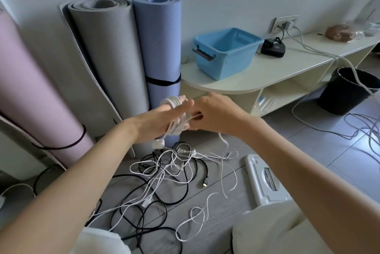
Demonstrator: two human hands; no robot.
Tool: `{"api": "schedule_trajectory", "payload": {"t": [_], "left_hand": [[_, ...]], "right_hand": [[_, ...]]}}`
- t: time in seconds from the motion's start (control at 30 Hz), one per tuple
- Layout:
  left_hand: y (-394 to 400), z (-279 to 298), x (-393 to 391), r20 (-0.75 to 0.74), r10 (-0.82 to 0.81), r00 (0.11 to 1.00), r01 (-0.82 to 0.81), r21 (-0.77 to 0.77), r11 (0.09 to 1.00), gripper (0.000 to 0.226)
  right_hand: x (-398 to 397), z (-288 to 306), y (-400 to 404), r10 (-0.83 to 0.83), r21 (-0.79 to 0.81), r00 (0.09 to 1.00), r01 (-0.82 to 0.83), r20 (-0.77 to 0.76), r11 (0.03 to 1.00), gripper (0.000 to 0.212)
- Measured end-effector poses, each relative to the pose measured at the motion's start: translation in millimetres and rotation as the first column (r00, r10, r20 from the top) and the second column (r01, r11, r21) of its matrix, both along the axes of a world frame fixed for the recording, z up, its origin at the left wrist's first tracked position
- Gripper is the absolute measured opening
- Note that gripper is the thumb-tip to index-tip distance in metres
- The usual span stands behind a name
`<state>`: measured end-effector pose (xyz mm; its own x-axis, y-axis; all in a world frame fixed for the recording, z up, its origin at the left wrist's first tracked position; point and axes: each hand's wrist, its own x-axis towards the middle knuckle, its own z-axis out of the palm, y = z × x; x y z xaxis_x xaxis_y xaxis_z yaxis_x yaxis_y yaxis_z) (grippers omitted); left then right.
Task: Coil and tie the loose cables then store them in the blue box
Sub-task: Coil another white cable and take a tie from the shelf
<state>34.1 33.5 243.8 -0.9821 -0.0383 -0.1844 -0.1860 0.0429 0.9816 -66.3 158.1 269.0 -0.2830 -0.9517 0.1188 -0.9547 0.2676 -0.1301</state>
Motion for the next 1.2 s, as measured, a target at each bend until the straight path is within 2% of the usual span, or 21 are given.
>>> {"api": "schedule_trajectory", "payload": {"t": [0.07,0.1,0.13,0.2,0.33,0.43,0.5,0.57,0.63,0.7,0.77,0.83,0.87,0.93,0.97,1.03,1.07,1.13,1.2], "left_hand": [[2,3,4,0.103,-0.160,0.982,0.173,-0.136,0.975,0.061],[3,5,5,0.158,-0.181,0.971,0.212,-0.206,0.955,0.053],[6,7,6,0.191,-0.184,0.964,0.231,-0.267,0.936,0.050],[8,4,6,0.204,-0.189,0.961,0.243,-0.289,0.926,0.055],[9,5,7,0.141,-0.167,0.976,0.182,-0.105,0.978,0.043],[11,15,10,-0.039,-0.220,0.975,0.223,0.116,0.968,0.031],[11,23,11,-0.209,-0.271,0.939,0.327,0.315,0.891,0.035],[5,27,8,-0.381,-0.206,0.901,0.382,0.475,0.792,0.048],[-2,30,3,-0.400,0.019,0.916,0.238,0.582,0.777,0.066],[-6,29,-1,-0.272,0.250,0.929,-0.032,0.614,0.789,0.080],[-6,22,-4,-0.146,0.362,0.921,-0.247,0.501,0.829,0.071],[-5,17,-1,-0.082,0.355,0.931,-0.322,0.275,0.906,0.072],[-4,14,1,-0.067,0.309,0.949,-0.295,0.164,0.941,0.078],[-1,13,6,-0.040,0.186,0.982,-0.188,-0.063,0.980,0.067],[0,12,7,-0.020,0.135,0.991,-0.136,-0.185,0.973,0.056],[5,12,7,0.066,0.087,0.994,-0.050,-0.429,0.902,0.050],[5,11,8,0.115,0.049,0.992,0.013,-0.488,0.873,0.050],[6,7,8,0.213,-0.032,0.976,0.137,-0.497,0.857,0.063],[6,6,9,0.263,-0.066,0.963,0.194,-0.496,0.847,0.058]], "right_hand": [[-6,6,4,-0.026,-0.093,0.999,0.029,0.030,0.995,0.036],[-8,7,5,-0.041,-0.140,0.998,0.048,0.052,0.989,0.038],[-11,9,5,-0.059,-0.185,0.996,0.071,0.069,0.980,0.039],[-19,12,5,-0.114,-0.273,0.987,0.140,0.109,0.952,0.036],[-31,12,8,-0.218,-0.376,0.943,0.303,0.251,0.876,0.045],[-35,9,6,-0.245,-0.410,0.902,0.387,0.356,0.826,0.041],[-36,5,5,-0.277,-0.350,0.853,0.448,0.442,0.822,0.043],[-29,-3,4,-0.331,-0.184,0.847,0.436,0.416,0.881,0.043],[-12,-17,-1,-0.313,0.013,0.913,0.321,0.263,0.947,0.041],[9,-27,-7,-0.213,0.132,0.964,0.193,0.158,0.972,0.034],[19,-28,-11,-0.131,0.145,0.989,0.120,0.074,0.982,0.023],[19,-23,-10,-0.070,0.121,0.998,0.069,0.006,0.990,0.022],[17,-21,-8,-0.044,0.106,0.999,0.045,-0.011,0.993,0.025],[12,-13,-5,-0.014,0.067,0.999,0.016,-0.033,0.998,0.033],[9,-10,-3,-0.012,0.039,0.999,0.013,-0.030,0.999,0.036],[3,-4,1,-0.007,-0.013,1.000,0.007,-0.021,1.000,0.043],[1,-2,2,-0.005,-0.027,0.999,0.004,-0.031,1.000,0.044],[-3,0,4,-0.015,-0.060,0.999,0.012,-0.048,0.998,0.037],[-9,4,8,-0.079,-0.139,0.996,0.074,-0.032,0.988,0.026]]}}
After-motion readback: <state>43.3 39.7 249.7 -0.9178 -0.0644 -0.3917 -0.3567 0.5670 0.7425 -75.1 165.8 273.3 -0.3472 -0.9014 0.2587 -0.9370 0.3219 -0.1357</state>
